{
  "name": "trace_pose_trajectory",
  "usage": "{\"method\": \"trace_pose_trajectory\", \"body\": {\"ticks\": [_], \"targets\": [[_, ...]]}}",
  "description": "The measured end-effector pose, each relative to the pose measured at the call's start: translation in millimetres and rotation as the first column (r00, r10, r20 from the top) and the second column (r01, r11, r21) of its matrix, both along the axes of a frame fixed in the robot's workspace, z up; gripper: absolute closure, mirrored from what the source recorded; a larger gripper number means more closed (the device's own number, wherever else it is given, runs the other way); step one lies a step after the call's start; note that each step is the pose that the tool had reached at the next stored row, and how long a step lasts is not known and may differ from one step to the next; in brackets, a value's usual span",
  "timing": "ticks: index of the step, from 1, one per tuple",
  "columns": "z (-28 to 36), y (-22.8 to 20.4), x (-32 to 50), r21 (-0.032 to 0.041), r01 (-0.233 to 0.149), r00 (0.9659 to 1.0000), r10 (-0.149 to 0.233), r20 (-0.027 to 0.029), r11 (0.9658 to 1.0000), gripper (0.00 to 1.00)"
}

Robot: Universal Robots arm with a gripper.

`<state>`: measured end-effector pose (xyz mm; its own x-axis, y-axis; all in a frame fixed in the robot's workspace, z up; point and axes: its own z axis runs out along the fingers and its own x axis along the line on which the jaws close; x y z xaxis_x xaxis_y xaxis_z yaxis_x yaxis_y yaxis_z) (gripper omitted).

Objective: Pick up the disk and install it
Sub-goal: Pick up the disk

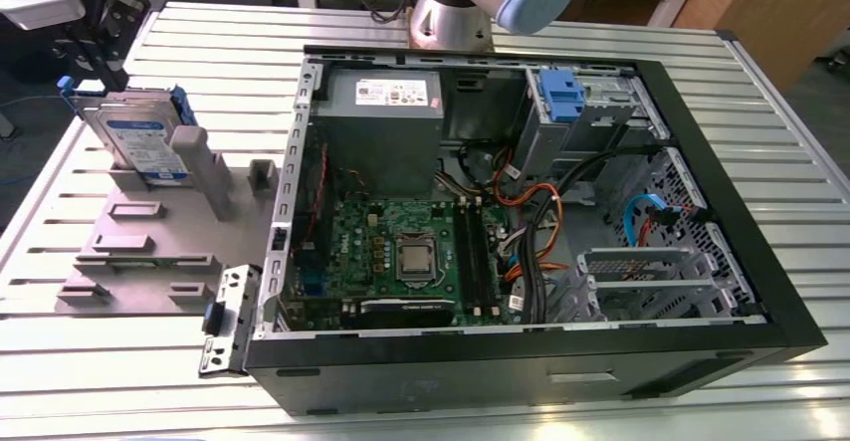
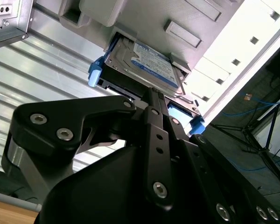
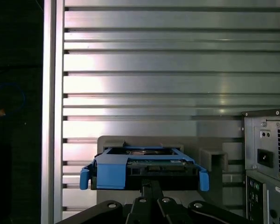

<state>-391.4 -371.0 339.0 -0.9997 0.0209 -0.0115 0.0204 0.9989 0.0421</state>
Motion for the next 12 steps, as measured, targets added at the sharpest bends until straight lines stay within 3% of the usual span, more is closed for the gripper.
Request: {"method": "trace_pose_trajectory", "body": {"ticks": [7,12], "targets": [[0.0,0.0,0.0,0.0,-0.028,0.9996,0.028,0.0001,0.9996,0.89],[0.0,0.0,0.0,0.0,-0.083,0.9966,0.083,0.0002,0.9966,0.89]]}}
